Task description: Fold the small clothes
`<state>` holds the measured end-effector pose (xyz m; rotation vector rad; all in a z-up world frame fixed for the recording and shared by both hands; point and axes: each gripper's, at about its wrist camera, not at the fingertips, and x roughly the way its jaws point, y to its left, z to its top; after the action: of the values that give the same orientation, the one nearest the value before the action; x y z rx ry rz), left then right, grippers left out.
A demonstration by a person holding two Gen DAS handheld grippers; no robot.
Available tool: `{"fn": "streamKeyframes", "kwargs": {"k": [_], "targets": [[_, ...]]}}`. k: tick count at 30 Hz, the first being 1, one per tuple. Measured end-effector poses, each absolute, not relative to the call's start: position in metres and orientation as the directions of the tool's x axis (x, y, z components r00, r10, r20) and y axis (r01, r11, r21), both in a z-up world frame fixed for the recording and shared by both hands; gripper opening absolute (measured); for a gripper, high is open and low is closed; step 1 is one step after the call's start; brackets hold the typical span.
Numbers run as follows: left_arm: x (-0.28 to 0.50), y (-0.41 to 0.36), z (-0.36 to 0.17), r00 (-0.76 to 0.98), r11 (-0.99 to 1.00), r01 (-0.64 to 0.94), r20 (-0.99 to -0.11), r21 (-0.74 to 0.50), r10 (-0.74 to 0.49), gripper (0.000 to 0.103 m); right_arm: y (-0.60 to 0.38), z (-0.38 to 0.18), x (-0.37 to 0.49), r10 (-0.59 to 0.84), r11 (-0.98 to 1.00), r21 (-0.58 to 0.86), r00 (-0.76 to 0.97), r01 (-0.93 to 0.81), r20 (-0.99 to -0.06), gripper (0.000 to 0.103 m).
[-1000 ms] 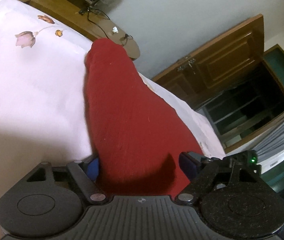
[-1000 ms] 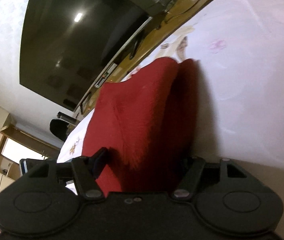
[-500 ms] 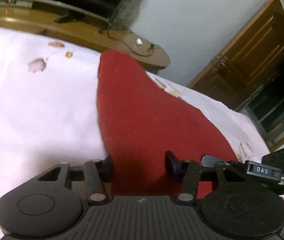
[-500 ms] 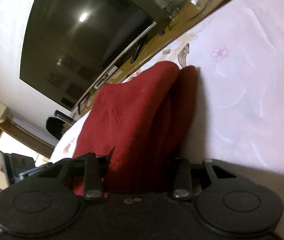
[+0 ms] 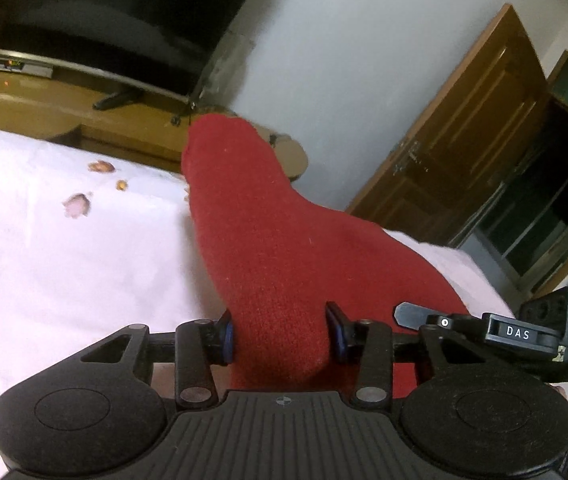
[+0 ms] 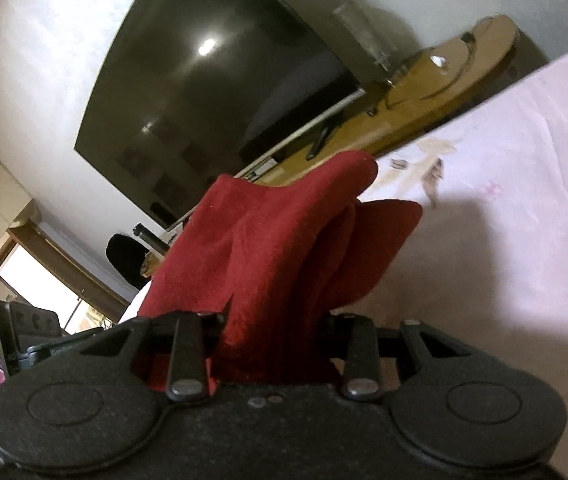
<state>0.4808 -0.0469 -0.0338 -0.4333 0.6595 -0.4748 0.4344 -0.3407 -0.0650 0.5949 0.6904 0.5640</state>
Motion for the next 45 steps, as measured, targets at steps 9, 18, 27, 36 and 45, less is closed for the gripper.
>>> {"fn": "streamKeyframes", "kwargs": {"k": [9,18,27,36,45], "targets": [[0.426,0.071,-0.03,0.722,0.802,0.232,-0.455,-0.551,-0.521,0.043,-0.236,-0.037,0.417,0.665,0.711,0.617,0.606,-0.336,-0.436,0.034],[0.388,0.218,-0.079,0.717,0.799,0.071,-0.526,-0.597,-0.457,0.043,-0.096,-0.064,0.425,0.739,0.656,0.656,0.493,-0.373,-0.459,0.034],[0.329,0.3,-0.131,0.767,0.763,-0.086,-0.532,-0.641,-0.36,0.067,-0.054,-0.133,0.423,0.722,0.666,0.709,0.436,-0.231,-0.537,0.054],[0.356,0.264,-0.093,0.814,0.885,0.034,-0.5,-0.465,-0.294,0.067,-0.074,-0.067,0.422,0.626,0.768,0.549,0.574,-0.332,-0.528,0.044],[0.383,0.251,-0.123,0.774,0.847,-0.065,-0.562,-0.528,-0.291,0.067,-0.065,-0.12,0.468,0.665,0.688,0.712,0.514,-0.141,-0.542,0.032]]}}
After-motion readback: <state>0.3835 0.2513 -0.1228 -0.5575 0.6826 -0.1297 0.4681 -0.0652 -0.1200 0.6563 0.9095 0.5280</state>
